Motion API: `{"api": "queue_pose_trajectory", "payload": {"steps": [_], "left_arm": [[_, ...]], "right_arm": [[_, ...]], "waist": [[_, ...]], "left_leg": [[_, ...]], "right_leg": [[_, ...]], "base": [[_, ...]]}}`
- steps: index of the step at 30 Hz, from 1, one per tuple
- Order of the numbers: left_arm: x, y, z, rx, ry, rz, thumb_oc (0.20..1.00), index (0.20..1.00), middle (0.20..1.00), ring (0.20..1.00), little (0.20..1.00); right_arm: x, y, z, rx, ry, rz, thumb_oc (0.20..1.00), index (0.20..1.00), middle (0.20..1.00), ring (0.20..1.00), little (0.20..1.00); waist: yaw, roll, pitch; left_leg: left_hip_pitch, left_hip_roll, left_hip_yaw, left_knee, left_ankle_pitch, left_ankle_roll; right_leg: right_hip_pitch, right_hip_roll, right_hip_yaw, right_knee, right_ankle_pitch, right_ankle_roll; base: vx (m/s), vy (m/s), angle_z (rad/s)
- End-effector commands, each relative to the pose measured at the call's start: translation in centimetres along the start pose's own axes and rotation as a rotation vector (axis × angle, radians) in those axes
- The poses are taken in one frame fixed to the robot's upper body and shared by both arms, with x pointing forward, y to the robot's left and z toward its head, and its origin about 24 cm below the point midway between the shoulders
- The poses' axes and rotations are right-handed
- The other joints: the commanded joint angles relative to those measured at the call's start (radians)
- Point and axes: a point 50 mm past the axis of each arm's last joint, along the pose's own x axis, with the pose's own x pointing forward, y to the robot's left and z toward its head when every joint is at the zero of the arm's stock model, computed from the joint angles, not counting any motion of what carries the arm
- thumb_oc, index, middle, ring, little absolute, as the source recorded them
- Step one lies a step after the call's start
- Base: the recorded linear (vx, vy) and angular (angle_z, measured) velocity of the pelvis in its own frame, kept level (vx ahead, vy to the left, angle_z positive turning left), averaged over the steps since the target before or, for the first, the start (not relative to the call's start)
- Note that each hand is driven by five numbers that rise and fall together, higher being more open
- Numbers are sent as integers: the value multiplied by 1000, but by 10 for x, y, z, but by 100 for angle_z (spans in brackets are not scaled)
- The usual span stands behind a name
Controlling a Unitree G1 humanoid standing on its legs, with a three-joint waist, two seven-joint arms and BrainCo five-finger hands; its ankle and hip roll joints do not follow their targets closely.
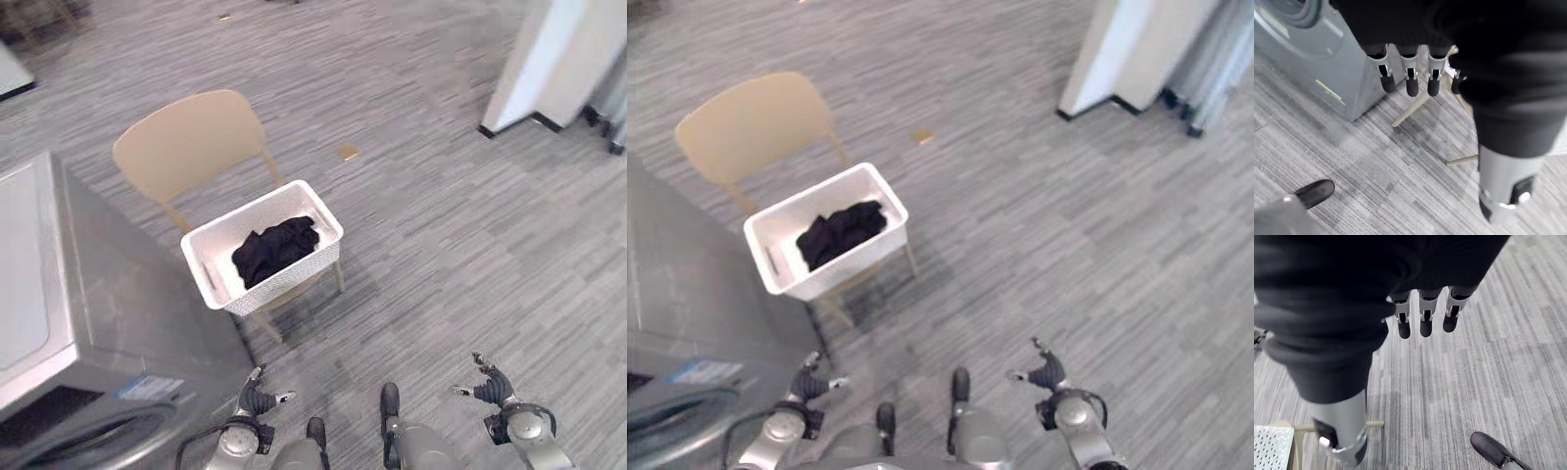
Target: Grab the laundry basket,head to the washer,open it,put in the laundry and shut it.
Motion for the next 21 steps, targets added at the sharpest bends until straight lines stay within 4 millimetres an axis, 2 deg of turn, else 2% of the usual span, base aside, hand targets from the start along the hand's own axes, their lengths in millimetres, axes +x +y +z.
{"api": "queue_pose_trajectory", "payload": {"steps": [1,4,5,6,9,11,12,15,17,18,19,21], "left_arm": [[0,24,9,-24,-58,69,1000,1000,1000,1000,1000],[-2,29,4,-20,-40,83,1000,1000,1000,1000,1000],[-2,29,4,-20,-39,83,1000,1000,1000,1000,1000],[-3,32,1,-18,-26,91,1000,1000,1000,1000,1000],[-5,36,-5,-19,-4,106,1000,1000,1000,1000,1000],[-9,38,-13,-32,22,113,1000,1000,1000,1000,1000],[-9,40,-14,-40,27,123,1000,1000,1000,1000,1000],[-9,44,-17,-44,42,142,1000,1000,1000,1000,1000],[-10,49,-18,-39,46,158,1000,1000,1000,1000,1000],[-9,51,-18,-35,47,167,1000,1000,1000,1000,1000],[-9,52,-19,-29,53,174,1000,1000,1000,1000,1000],[-8,52,-20,-20,59,174,1000,1000,1000,1000,1000]], "right_arm": [[-2,-15,8,33,-59,-55,1000,1000,1000,1000,1000],[-3,-16,6,23,-52,-58,1000,1000,1000,1000,1000],[-3,-16,6,23,-52,-58,1000,1000,1000,1000,1000],[-4,-15,6,21,-49,-58,1000,1000,1000,1000,1000],[-4,-14,6,13,-51,-55,1000,1000,1000,1000,1000],[-4,-12,10,12,-68,-44,1000,1000,1000,1000,1000],[-2,-11,13,-3,-76,-39,1000,1000,1000,1000,1000],[2,-10,25,-28,-112,-34,1000,1000,1000,1000,1000],[2,-11,34,-40,-154,-38,1000,1000,1000,1000,1000],[2,-13,40,-56,-181,-37,1000,1000,1000,1000,1000],[2,-14,43,-75,-197,-35,1000,1000,1000,1000,1000],[2,-21,53,-141,-239,-46,1000,1000,1000,1000,1000]], "waist": [[4,-9,-19],[16,-7,-32],[15,-7,-32],[23,-9,-39],[34,-13,-42],[37,-11,-65],[47,-18,-71],[52,-37,-65],[49,-36,-58],[45,-27,-54],[39,-25,-48],[28,-24,-38]], "left_leg": [[-44,15,134,46,-96,72],[-86,51,162,-43,-20,56],[-86,50,162,-44,-19,56],[-109,76,168,-84,14,29],[-147,106,183,-102,67,7],[-119,98,225,-108,52,17],[-122,80,217,-81,27,29],[-89,33,215,-49,-48,87],[-41,6,204,-62,-77,111],[-18,6,201,-82,-65,123],[0,-1,186,-92,-68,125],[22,-7,162,-103,-76,119]], "right_leg": [[56,-51,-19,72,-155,83],[93,-42,-63,68,-194,79],[93,-42,-64,69,-195,79],[135,-41,-78,72,-242,80],[187,-52,-109,88,-271,83],[226,-77,-126,117,-279,101],[231,-100,-128,142,-263,111],[162,-167,-81,342,-177,133],[99,-167,-36,450,-137,139],[45,-141,-15,477,-127,117],[16,-125,2,476,-139,113],[-5,-117,-5,387,-167,113]], "base": [[177,-24,78],[208,18,48],[341,59,46],[364,74,62],[415,150,46],[528,324,25],[472,349,10],[308,273,-3],[245,173,-9],[183,90,8],[194,27,35],[195,-58,55]]}}
